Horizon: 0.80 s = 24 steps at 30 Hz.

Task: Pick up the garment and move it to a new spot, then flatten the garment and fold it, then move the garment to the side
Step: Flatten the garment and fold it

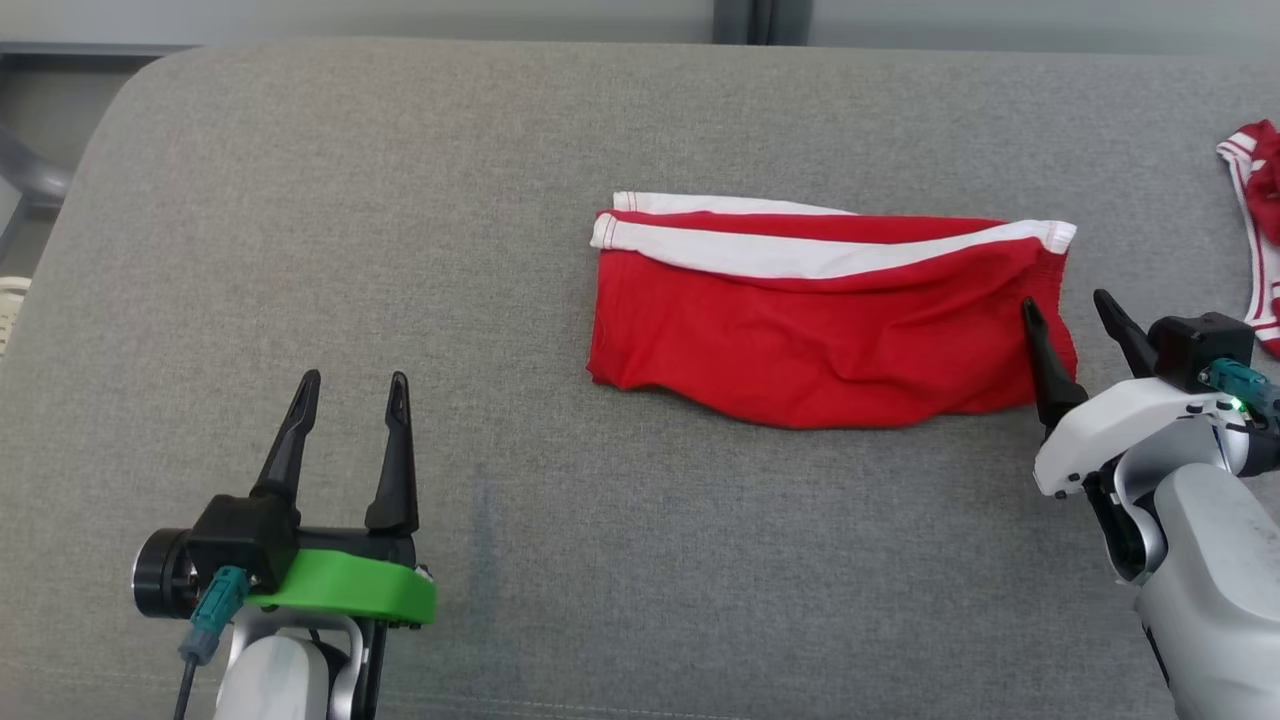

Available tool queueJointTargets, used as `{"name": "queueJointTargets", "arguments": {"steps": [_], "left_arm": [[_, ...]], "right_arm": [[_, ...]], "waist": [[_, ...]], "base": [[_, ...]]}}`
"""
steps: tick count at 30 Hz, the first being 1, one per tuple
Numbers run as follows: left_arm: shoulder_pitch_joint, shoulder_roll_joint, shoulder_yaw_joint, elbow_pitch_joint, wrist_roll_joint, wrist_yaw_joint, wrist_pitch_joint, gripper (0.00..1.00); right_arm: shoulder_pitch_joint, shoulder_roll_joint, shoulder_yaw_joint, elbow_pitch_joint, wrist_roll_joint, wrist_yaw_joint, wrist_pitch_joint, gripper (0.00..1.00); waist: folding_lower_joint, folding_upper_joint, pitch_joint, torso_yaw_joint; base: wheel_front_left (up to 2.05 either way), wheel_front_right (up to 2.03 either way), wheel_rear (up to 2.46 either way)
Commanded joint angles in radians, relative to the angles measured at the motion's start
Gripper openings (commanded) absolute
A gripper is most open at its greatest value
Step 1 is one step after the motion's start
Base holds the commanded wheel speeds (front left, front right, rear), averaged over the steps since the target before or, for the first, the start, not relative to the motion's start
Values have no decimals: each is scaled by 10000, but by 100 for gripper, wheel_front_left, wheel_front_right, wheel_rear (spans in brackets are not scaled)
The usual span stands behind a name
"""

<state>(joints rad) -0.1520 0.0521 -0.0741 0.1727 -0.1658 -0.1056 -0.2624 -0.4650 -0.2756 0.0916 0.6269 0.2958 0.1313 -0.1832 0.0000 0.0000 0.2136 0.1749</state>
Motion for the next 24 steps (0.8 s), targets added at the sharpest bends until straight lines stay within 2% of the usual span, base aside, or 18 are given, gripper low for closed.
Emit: {"name": "queueJointTargets", "arguments": {"steps": [1, 11, 16, 17, 18, 19, 24], "left_arm": [[-216, -10, -97, -5, -84, 72, -24, 100], [-409, -8, -385, -58, -284, 328, -25, 100], [-413, -9, -399, -52, -296, 363, -25, 100], [-411, -9, -405, -44, -307, 374, -25, 100], [-404, -9, -408, -32, -310, 386, -25, 100], [-385, -9, -403, -13, -303, 395, -25, 100], [-186, -6, -293, 75, -186, 365, -25, 100]], "right_arm": [[-228, 6, -41, 349, 70, -15, -163, 100], [-773, 285, -144, 2474, 524, -18, -695, 100], [-662, 487, -402, 2862, 1033, -21, -760, 100], [-609, 559, -428, 2883, 1170, -21, -766, 62], [-583, 590, -457, 2843, 1268, -21, -766, 15], [-554, 613, -467, 2760, 1358, -19, -770, 0], [-341, 466, -631, 2206, 1544, -19, -789, 0]], "waist": [[0, 0, 413, 279], [0, 0, 813, 411], [0, 0, 818, 404], [0, 0, 809, 391], [0, 0, 798, 375], [0, 0, 770, 347], [0, 0, 447, 150]], "base": [[0, 0, 0], [0, 0, 0], [0, 0, 0], [0, 0, 0], [0, 0, 0], [0, 0, 0], [0, 0, 0]]}}
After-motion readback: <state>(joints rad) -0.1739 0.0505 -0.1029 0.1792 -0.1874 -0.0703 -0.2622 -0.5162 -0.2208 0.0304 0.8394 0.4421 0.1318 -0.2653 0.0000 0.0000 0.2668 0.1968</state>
